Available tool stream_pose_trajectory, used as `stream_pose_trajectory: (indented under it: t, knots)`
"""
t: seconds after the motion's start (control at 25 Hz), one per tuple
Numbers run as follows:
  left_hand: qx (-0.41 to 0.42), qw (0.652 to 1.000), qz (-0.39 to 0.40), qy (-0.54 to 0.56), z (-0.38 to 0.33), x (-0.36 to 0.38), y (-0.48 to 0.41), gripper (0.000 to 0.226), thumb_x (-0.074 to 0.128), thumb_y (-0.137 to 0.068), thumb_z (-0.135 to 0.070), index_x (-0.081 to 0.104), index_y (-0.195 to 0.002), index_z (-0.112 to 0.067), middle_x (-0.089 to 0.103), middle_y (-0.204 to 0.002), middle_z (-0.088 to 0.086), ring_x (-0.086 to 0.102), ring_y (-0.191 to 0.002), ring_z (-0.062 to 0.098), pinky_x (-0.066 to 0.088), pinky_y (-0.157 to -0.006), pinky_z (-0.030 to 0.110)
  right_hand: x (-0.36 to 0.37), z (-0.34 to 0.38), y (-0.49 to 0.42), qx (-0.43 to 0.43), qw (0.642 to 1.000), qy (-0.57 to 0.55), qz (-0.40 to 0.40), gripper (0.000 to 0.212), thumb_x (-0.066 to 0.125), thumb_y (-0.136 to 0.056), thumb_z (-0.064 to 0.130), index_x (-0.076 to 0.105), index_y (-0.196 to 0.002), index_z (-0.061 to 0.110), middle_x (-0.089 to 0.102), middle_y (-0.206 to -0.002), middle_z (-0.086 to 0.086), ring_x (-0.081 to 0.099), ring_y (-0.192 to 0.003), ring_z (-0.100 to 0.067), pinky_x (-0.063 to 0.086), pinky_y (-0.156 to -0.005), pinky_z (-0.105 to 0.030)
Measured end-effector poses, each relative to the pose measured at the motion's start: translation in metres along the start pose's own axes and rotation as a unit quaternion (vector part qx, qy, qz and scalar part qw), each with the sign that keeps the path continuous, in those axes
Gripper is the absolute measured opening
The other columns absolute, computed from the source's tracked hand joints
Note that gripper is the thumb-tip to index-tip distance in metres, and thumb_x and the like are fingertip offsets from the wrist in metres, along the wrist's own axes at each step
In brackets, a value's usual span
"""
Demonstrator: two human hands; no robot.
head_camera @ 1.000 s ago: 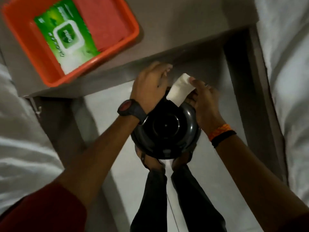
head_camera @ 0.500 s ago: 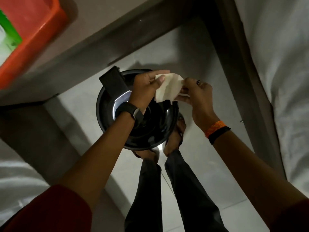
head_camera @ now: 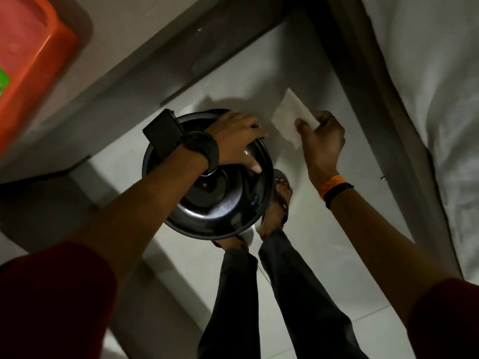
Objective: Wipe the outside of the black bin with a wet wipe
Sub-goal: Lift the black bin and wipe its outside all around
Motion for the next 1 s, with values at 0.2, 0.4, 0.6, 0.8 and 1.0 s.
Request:
stream_pose_trajectory:
  t: [0.2, 0.4, 0.6, 0.8, 1.0]
  knots:
    - [0.005, 0.998, 0.014, 0.06, 0.011, 0.017, 0.04, 0.075, 0.082, -0.069, -0.056, 0.052, -0.136, -0.044, 0.045, -0.13, -0.001, 0.035, -0.127, 0.023, 0.024, -0.106, 0.043, 0.031, -0.017, 0.039, -0.107, 0.99, 0.063, 0.073, 0.035, 0.056, -0.098, 0.013, 0.069, -0.13, 0.012, 0.08, -0.101, -0.001, 0.071, -0.073, 0.001, 0.057, -0.072, -0.011]
    - [-0.009, 0.989, -0.085, 0.123, 0.042, 0.026, 0.116, 0.026, 0.078, -0.076, -0.05, 0.074, -0.095, -0.033, 0.059, -0.11, -0.01, 0.048, -0.116, 0.016, 0.024, -0.103, 0.048, 0.082, -0.027, 0.135, -0.212, 0.927, 0.065, 0.302, 0.051, 0.042, -0.096, 0.016, 0.054, -0.145, 0.016, 0.057, -0.15, -0.001, 0.06, -0.133, -0.022, 0.038, -0.122, -0.032]
    - [0.002, 0.982, -0.167, 0.091, 0.057, 0.038, 0.166, 0.027, 0.045, -0.079, -0.038, 0.066, -0.072, -0.022, 0.062, -0.095, -0.007, 0.052, -0.097, 0.019, 0.024, -0.086, 0.042, 0.135, -0.03, 0.213, -0.382, 0.792, 0.101, 0.465, 0.059, 0.029, -0.109, 0.03, 0.011, -0.162, 0.013, 0.005, -0.171, 0.007, 0.0, -0.161, -0.008, -0.003, -0.129, -0.021]
    - [-0.005, 0.967, -0.233, 0.103, 0.077, 0.05, 0.194, 0.02, 0.047, -0.075, -0.027, 0.064, -0.067, -0.018, 0.064, -0.092, -0.003, 0.054, -0.092, 0.022, 0.022, -0.084, 0.041, 0.183, -0.056, 0.098, -0.08, 0.898, 0.195, 0.385, 0.06, 0.03, -0.111, 0.037, 0.009, -0.164, 0.017, 0.002, -0.173, 0.003, 0.0, -0.161, -0.012, 0.002, -0.132, -0.037]
    - [-0.034, 0.945, -0.287, 0.151, 0.101, 0.044, 0.203, 0.024, 0.046, -0.076, -0.024, 0.065, -0.066, -0.013, 0.067, -0.091, 0.003, 0.054, -0.091, 0.025, 0.029, -0.082, 0.049, 0.191, -0.019, 0.221, -0.345, 0.822, 0.037, 0.451, 0.049, 0.027, -0.112, 0.029, 0.027, -0.16, 0.02, 0.023, -0.169, 0.009, 0.015, -0.159, -0.007, 0.004, -0.13, -0.024]
Point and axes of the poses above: each hand's wrist, its own y-axis away from the middle knuckle, its own x-axis out of the palm, z = x × y, the point moved 7 cm from there along -y, towards the middle knuckle
